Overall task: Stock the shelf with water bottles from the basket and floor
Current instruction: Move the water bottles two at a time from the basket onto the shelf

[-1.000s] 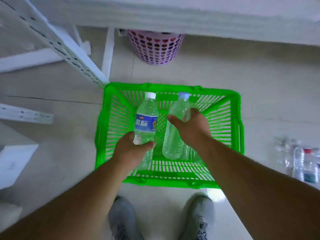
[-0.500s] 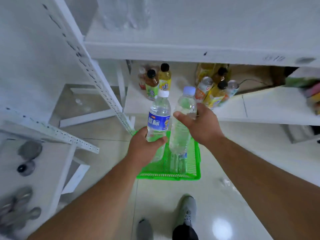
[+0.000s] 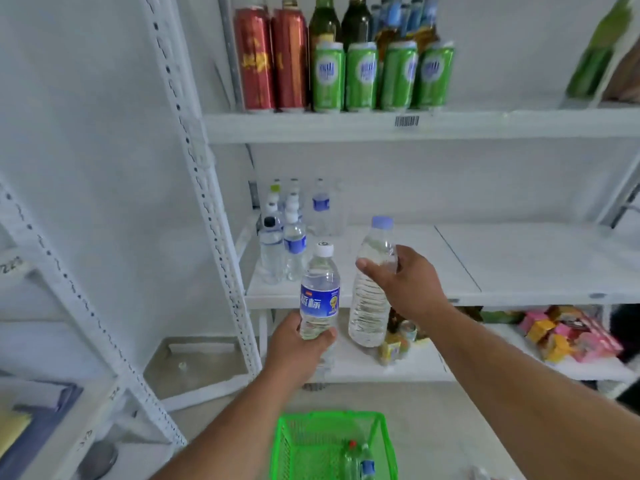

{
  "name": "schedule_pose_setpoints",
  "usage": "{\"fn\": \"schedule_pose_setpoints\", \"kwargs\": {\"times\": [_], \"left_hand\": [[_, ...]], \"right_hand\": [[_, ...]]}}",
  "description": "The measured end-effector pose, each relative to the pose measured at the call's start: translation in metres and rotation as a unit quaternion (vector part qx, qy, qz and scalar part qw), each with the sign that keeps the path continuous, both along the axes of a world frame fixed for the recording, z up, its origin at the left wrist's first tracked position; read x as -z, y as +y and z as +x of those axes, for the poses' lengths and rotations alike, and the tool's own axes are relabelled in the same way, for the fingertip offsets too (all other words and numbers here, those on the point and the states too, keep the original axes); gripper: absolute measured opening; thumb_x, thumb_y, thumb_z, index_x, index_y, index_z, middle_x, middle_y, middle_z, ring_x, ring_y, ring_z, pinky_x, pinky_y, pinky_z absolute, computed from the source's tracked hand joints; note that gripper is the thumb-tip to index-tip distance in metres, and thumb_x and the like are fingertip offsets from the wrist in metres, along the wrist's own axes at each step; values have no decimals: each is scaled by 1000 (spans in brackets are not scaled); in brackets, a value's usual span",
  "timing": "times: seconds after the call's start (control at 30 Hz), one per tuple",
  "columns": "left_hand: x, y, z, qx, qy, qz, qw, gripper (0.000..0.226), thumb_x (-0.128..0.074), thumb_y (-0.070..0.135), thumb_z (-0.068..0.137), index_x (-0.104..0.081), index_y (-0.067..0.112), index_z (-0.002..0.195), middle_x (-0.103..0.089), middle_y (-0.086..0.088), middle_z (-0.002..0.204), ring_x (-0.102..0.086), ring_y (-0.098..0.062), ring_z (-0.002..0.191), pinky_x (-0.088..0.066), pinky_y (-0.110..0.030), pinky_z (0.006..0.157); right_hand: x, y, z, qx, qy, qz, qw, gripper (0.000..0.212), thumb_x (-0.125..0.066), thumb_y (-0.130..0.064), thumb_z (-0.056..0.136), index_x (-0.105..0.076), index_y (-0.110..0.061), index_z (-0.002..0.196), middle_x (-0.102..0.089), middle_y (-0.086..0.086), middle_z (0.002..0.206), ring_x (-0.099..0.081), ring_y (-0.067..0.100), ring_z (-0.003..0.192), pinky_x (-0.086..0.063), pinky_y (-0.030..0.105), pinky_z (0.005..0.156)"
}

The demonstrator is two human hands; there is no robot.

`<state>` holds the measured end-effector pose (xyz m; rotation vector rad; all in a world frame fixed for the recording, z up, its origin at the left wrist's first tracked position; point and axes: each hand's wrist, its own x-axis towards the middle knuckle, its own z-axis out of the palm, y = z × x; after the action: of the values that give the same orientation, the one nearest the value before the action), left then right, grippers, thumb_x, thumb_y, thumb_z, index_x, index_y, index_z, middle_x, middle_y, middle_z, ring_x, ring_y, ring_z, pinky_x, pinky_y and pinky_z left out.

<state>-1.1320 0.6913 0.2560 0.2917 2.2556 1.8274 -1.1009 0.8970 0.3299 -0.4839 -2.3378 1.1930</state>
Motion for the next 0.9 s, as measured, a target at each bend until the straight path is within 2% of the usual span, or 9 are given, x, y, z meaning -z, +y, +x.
{"fn": "schedule_pose_setpoints", "kwargs": {"times": [0.1,0.2,0.27,0.37,0.5,0.67,0.8,0.9], "left_hand": [[-29,16,5,-4,22,18,1000,26,-81,23,78,-67,25,99,-75,4,89,-69,-1,65,-48,-12,46],[-44,35,8,-21,26,14,999,29,-81,30,76,-64,30,100,-74,10,90,-72,-7,73,-55,-23,51],[-48,48,8,-35,18,12,999,32,-82,32,74,-64,32,100,-74,12,90,-72,-8,78,-58,-27,59],[-50,69,8,-50,20,13,998,35,-84,31,69,-65,31,98,-74,15,88,-71,-2,76,-53,-24,63],[-47,93,5,-54,11,-2,999,35,-84,34,66,-65,33,96,-74,16,87,-71,-2,74,-51,-23,61],[-38,111,-15,-69,3,-10,998,32,-82,33,65,-65,33,92,-74,9,83,-70,-7,66,-52,-19,47],[-28,119,-51,-75,4,-7,997,30,-83,26,69,-66,30,94,-73,18,84,-68,2,72,-47,-19,59],[-21,123,-85,-67,1,-6,998,30,-84,28,71,-65,33,93,-69,29,83,-65,10,74,-45,-18,61]], "right_hand": [[-31,13,5,-4,22,1,1000,51,-67,-76,66,-64,-30,88,-69,-13,74,-62,-1,68,-42,22,56],[-46,30,9,-5,36,-3,999,45,-68,-74,67,-61,-32,81,-64,-23,68,-59,-6,64,-39,21,54],[-49,44,12,-7,41,-6,999,43,-69,-73,68,-57,-32,76,-61,-24,63,-57,-6,59,-37,21,53],[-45,66,13,-19,30,-11,999,42,-69,-72,68,-57,-34,79,-60,-21,62,-57,-6,58,-37,18,52],[-36,91,2,-37,19,-5,999,41,-71,-69,70,-56,-33,82,-59,-14,67,-56,0,62,-36,20,54],[-29,111,-27,-50,10,-26,998,39,-72,-66,71,-57,-32,82,-59,-13,68,-56,2,62,-36,20,55],[-24,119,-63,-55,3,-28,998,41,-71,-65,74,-60,-30,92,-62,-12,76,-59,5,70,-38,23,58],[-20,122,-93,-42,-2,-23,999,41,-71,-64,75,-60,-29,93,-61,-12,75,-59,6,68,-38,23,56]]}}
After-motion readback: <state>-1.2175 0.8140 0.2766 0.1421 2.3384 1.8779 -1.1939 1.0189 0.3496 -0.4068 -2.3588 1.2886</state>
